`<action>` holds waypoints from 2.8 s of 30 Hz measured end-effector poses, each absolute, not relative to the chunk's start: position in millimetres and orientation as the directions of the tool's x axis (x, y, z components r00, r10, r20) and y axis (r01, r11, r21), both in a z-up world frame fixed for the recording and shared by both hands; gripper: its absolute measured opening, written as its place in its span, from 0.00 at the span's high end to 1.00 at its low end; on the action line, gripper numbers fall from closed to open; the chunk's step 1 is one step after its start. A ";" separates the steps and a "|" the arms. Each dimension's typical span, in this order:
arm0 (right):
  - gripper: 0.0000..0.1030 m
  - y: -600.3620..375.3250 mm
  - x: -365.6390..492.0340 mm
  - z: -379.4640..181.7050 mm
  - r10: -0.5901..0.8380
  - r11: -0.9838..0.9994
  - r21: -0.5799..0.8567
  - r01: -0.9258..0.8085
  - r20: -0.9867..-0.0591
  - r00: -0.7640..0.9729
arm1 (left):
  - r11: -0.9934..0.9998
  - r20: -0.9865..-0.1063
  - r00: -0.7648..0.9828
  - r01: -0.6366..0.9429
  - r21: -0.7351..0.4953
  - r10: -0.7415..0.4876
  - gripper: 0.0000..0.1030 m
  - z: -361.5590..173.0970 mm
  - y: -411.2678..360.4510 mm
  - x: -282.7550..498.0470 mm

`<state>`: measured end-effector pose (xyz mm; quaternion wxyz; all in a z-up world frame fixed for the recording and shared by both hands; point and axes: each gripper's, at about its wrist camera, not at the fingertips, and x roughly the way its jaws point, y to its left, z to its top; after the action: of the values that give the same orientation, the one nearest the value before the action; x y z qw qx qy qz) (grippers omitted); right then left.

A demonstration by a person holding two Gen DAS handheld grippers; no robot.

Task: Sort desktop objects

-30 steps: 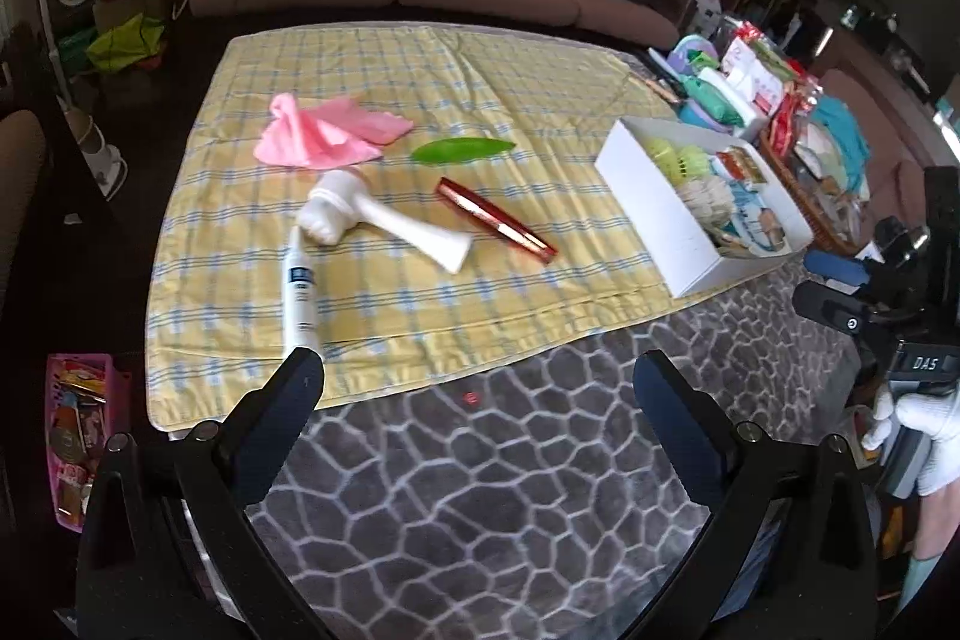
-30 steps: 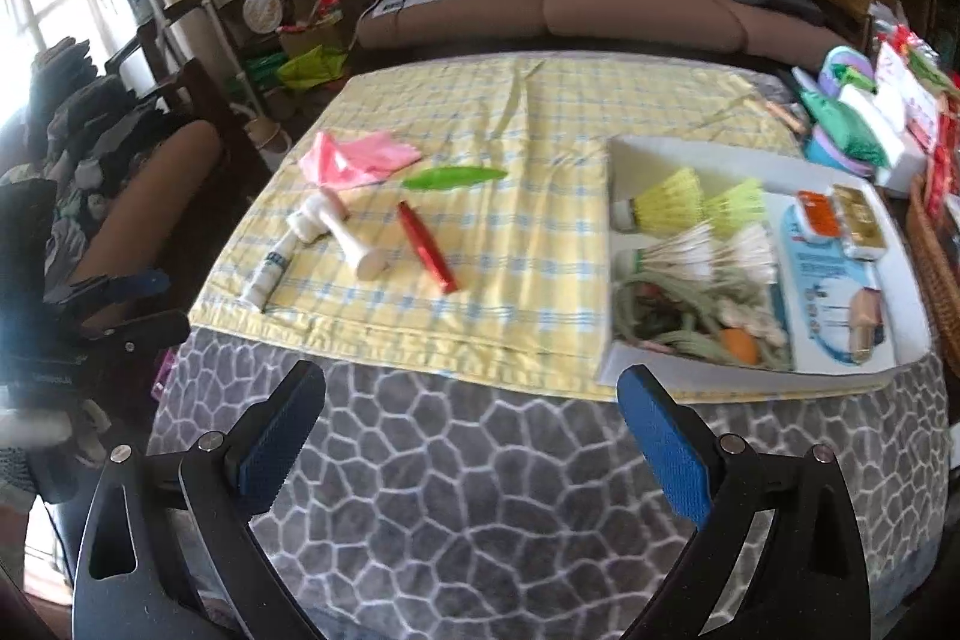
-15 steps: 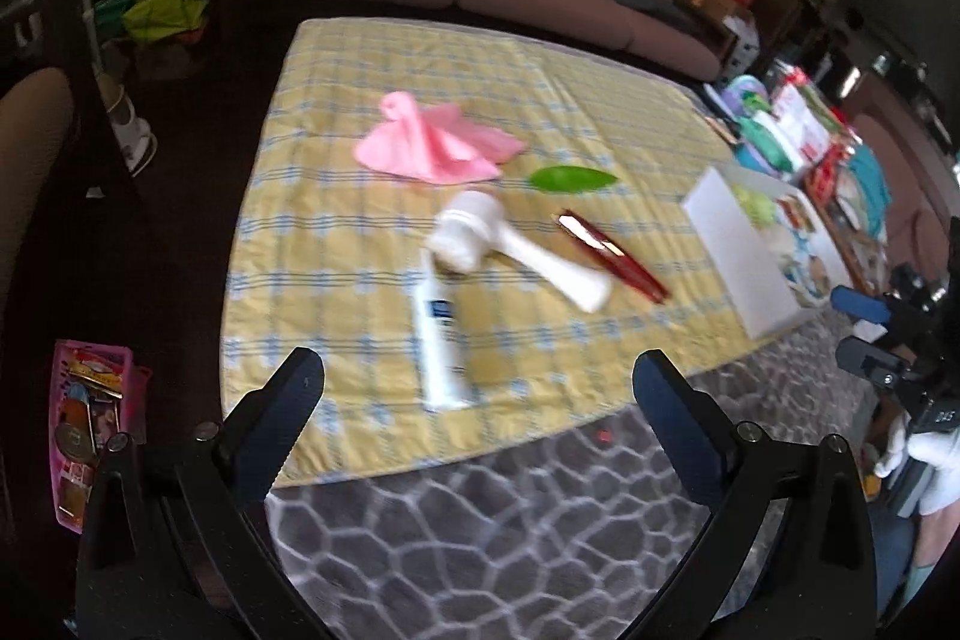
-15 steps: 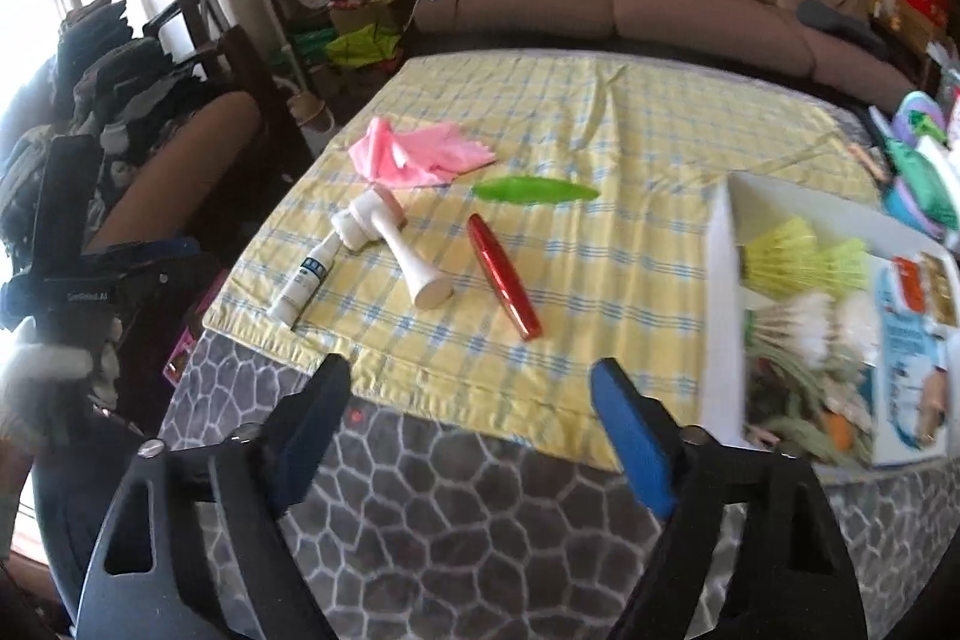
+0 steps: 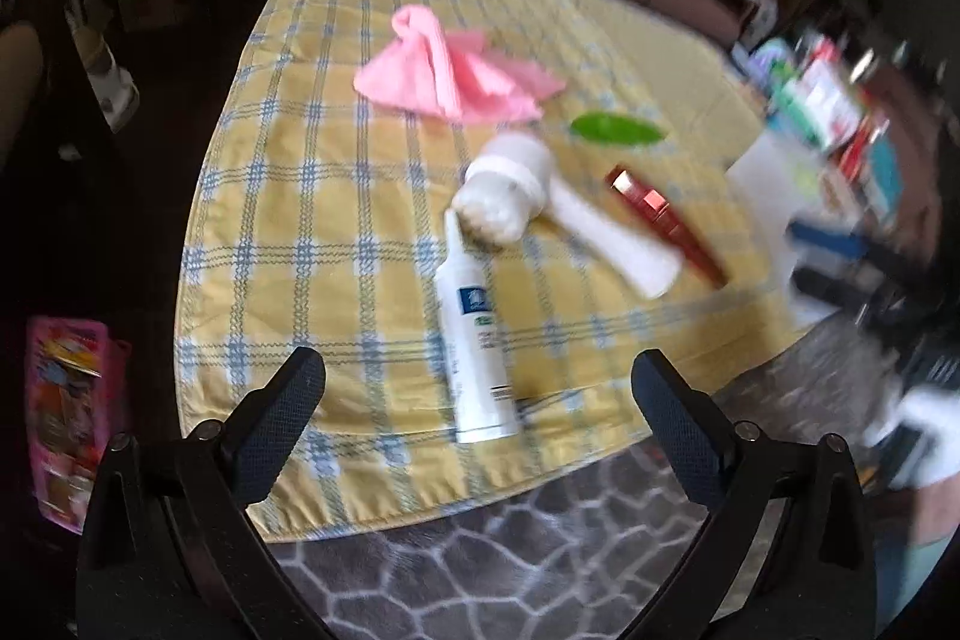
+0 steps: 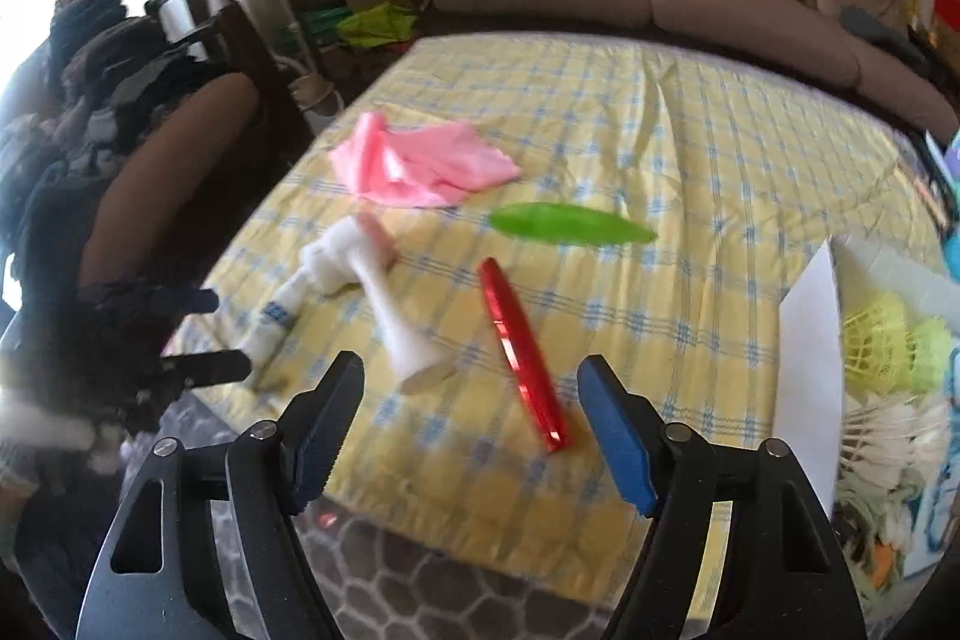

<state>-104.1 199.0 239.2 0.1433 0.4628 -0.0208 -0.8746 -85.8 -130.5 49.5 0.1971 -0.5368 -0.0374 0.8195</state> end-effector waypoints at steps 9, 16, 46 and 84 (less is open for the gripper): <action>0.31 202.3 -135.2 205.2 -0.241 -0.965 0.154 0.212 -0.840 -0.486 | -0.935 -0.909 -0.336 -0.329 -0.132 0.247 0.14 30.8 -106.0 -95.3; 0.31 201.9 -135.6 197.5 -0.231 -0.966 0.144 0.213 -0.853 -0.468 | -0.942 -0.910 -0.331 -0.301 -0.149 0.249 0.14 24.0 -112.8 -104.3; 0.78 224.4 -121.0 186.0 -0.390 -0.921 0.353 0.166 -0.804 -0.449 | -0.636 -0.620 -0.148 -0.113 -0.764 0.771 0.02 19.4 -19.4 -196.5; 0.72 184.8 -106.6 168.2 -0.344 -0.926 0.200 0.321 -0.798 -0.494 | -0.804 -0.826 -0.193 -0.426 -0.415 0.529 0.78 15.0 45.1 -156.7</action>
<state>-106.6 184.8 168.2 0.1923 0.4647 -0.0125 -0.8642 -156.7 45.1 15.0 0.3098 -0.5548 -0.0463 0.7708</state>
